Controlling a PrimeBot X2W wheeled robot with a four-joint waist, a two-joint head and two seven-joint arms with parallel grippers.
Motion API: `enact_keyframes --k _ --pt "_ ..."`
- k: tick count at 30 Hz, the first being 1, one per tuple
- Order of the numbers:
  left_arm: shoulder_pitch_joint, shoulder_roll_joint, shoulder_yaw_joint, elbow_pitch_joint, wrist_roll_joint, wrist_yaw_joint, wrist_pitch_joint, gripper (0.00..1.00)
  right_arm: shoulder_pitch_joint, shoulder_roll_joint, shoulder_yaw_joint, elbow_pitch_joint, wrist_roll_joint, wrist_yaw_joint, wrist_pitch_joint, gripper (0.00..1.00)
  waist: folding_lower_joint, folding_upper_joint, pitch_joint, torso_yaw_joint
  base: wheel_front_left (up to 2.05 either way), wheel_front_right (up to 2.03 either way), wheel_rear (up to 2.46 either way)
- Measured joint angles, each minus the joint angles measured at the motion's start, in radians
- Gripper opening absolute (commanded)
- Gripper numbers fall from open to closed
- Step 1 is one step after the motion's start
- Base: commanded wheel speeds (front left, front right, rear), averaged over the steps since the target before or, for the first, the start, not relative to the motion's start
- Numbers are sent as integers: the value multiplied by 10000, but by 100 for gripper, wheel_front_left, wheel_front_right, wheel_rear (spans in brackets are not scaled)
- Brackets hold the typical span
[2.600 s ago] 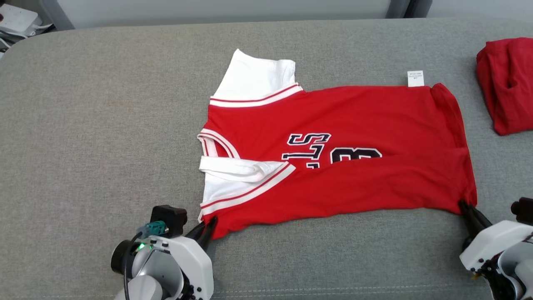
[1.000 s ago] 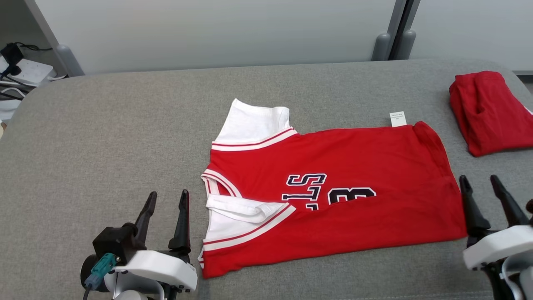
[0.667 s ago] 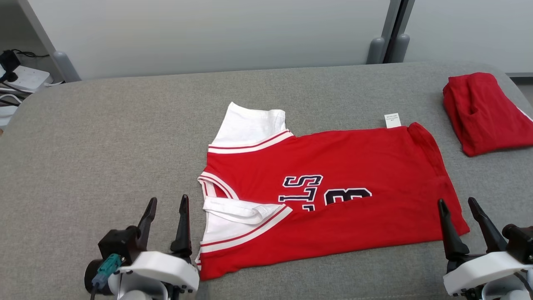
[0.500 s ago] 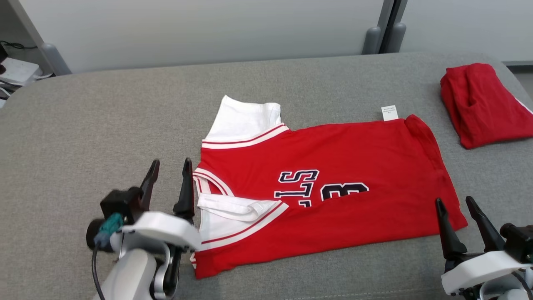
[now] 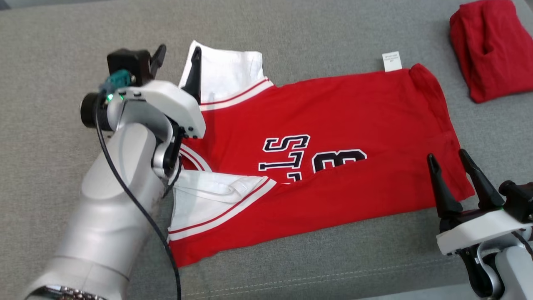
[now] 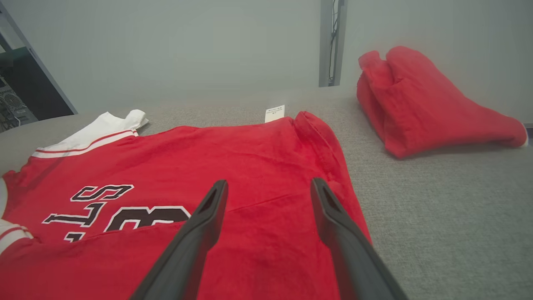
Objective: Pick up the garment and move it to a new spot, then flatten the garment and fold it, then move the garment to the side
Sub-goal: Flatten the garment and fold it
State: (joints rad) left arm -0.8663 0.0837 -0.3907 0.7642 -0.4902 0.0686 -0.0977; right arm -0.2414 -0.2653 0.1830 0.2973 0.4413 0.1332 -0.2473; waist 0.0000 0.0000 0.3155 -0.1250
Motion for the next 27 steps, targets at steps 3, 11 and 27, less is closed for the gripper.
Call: enact_keyframes --k 3,11,27 --pt "-1004 -36 -107 974 102 -150 244 100 -269 -65 61 -67 84 0 0 100 0 0 543 -108 0 0 0" --pt "-2982 -40 -376 3191 326 -322 815 100 -736 -157 221 -295 102 0 -2 100 0 0 1714 -467 0 0 0" --pt "-4820 73 -809 4993 713 -428 1868 89 -1220 -151 495 -347 186 0 -10 100 0 0 2696 -925 0 0 0"
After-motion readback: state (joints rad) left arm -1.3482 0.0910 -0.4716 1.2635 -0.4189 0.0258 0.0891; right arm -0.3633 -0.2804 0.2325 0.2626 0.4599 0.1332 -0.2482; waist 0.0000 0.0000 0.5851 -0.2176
